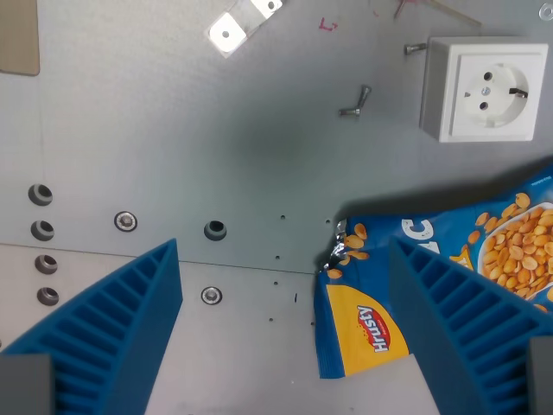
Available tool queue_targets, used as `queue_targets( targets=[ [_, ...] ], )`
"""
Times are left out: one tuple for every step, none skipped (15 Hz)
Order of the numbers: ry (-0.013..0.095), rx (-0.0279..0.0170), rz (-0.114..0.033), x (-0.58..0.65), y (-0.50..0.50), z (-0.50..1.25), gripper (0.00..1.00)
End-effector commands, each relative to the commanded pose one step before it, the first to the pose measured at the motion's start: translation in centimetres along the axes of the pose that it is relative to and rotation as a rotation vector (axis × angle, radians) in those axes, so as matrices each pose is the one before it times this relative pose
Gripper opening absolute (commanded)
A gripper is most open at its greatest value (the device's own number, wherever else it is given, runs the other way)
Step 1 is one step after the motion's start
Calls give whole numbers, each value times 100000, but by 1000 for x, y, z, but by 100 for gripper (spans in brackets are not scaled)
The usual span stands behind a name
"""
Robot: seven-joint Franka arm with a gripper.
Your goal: Rotate around base negative x
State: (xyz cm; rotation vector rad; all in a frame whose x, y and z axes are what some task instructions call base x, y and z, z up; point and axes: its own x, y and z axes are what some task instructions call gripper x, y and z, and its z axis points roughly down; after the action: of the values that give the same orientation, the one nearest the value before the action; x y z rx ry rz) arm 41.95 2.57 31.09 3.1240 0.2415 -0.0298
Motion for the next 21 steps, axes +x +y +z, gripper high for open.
queue_targets(
  targets=[
    [513,-1394,21,5,1,-284,100],
    [-205,-1317,24,0,0,0,100],
    [-205,-1317,24,0,0,0,100],
    [-206,-1317,24,0,0,0,100],
    [-206,-1317,24,0,0,0,100],
    [-207,-1317,24,0,0,0,100],
    [-207,-1317,24,0,0,0,100],
    [-208,-1317,24,0,0,0,100],
    [-209,-1317,24,0,0,0,100],
    [-210,-1316,24,0,0,0,100],
    [-212,-1316,23,0,0,0,100],
    [-213,-1316,23,0,0,0,100],
    [-215,-1316,23,0,0,0,100],
    [-217,-1315,22,0,0,0,100],
    [-218,-1315,22,0,0,0,100],
    [-219,-1315,21,0,0,0,100],
    [-220,-1315,20,0,0,0,100],
    [-222,-1315,19,0,0,0,100],
    [-222,-1315,18,0,0,0,100],
    [-223,-1314,17,0,0,0,100],
    [-224,-1314,16,0,0,0,100]
  ],
)
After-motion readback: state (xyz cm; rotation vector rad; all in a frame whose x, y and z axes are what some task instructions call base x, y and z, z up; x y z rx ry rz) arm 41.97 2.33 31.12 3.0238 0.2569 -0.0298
